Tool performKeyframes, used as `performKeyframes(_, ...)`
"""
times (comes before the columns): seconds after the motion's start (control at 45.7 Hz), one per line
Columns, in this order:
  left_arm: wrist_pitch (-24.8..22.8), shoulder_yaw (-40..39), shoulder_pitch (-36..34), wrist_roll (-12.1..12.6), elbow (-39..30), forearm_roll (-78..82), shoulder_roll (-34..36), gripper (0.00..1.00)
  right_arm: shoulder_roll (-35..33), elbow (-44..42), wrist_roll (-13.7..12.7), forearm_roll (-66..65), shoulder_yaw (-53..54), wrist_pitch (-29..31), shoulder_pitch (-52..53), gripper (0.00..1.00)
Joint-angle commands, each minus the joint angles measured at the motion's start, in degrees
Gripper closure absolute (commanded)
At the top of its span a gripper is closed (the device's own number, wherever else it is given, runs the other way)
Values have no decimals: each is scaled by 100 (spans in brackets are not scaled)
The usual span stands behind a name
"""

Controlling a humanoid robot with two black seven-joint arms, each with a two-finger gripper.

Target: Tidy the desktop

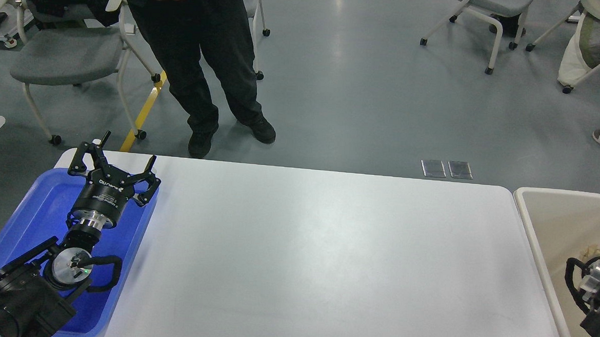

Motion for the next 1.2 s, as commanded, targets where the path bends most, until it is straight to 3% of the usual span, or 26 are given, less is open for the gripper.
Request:
performKeyframes(0.0, 0, 0, 0, 0, 8, -1, 0, 0, 148, -57, -11, 251, 0, -264, -66, 100)
performKeyframes(0.219, 0, 0, 0, 0, -1, -1, 0, 0, -19, -48, 15, 234, -27, -220, -268, 100)
performKeyframes(0.241, 0, 0, 0, 0, -1, -1, 0, 0, -20, -48, 33, 234, -27, -212, -286, 92)
performKeyframes(0.262, 0, 0, 0, 0, -1, -1, 0, 0, -20, -48, 42, 234, -27, -194, -303, 77)
performKeyframes(0.284, 0, 0, 0, 0, -1, -1, 0, 0, -28, -48, 42, 234, -27, -185, -312, 48)
performKeyframes(0.306, 0, 0, 0, 0, -1, -1, 0, 0, -28, -48, 59, 234, -27, -202, -312, 10)
performKeyframes(0.328, 0, 0, 0, 0, -1, -1, 0, 0, -37, -48, 59, 234, -18, -194, -312, 0)
performKeyframes(0.656, 0, 0, 0, 0, -1, 8, 0, 0, 24, -40, 42, 234, -1213, -185, -295, 0)
performKeyframes(1.181, 0, 0, 0, 0, -1, -1, 0, 0, 165, 118, 68, 673, -1090, -132, 627, 0)
